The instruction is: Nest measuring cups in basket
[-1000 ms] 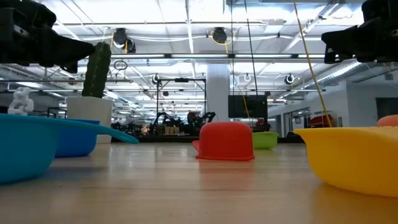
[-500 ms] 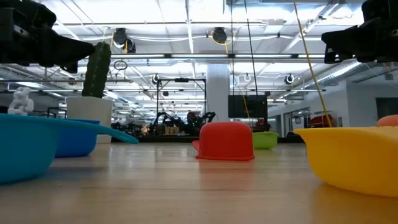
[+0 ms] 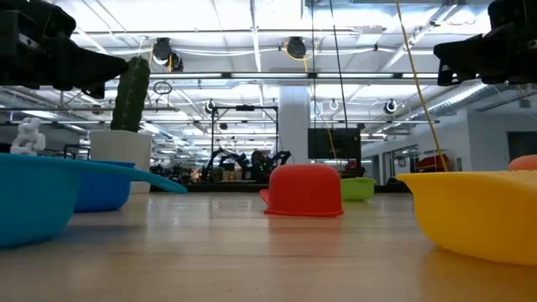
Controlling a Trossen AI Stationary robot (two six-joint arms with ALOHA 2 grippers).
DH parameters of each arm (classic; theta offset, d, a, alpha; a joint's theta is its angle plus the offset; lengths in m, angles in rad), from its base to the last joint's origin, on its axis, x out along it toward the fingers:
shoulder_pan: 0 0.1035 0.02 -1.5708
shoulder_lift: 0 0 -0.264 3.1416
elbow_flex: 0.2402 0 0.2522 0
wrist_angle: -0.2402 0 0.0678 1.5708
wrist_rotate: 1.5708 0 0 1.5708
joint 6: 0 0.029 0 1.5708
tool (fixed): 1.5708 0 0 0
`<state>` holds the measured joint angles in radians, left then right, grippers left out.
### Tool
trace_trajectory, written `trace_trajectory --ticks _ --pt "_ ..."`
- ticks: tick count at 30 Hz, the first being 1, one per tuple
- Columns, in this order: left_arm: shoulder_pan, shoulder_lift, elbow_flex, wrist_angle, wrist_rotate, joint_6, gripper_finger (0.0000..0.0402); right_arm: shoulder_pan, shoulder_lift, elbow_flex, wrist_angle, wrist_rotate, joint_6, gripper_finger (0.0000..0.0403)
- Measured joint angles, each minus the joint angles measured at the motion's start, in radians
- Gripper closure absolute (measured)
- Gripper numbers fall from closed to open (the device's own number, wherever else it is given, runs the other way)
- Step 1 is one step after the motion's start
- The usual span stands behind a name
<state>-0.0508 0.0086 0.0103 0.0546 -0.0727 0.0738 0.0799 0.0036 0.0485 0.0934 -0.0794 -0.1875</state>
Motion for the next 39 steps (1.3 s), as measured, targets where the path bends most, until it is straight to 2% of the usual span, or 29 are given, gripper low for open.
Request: trace_trajectory --ticks 24,30,39 --pt "0.000 0.000 0.000 0.000 0.000 0.000 0.0350 0.000 0.000 0.000 0.003 0.000 0.000 0.0403" --pt "0.000 0.000 0.000 0.000 0.000 0.000 0.0350 0.000 0.000 0.000 0.005 0.000 0.072 0.0403" --pt "0.000 0.000 0.000 0.000 0.000 0.000 0.0350 0.000 0.000 0.000 0.008 0.000 0.072 0.0403"
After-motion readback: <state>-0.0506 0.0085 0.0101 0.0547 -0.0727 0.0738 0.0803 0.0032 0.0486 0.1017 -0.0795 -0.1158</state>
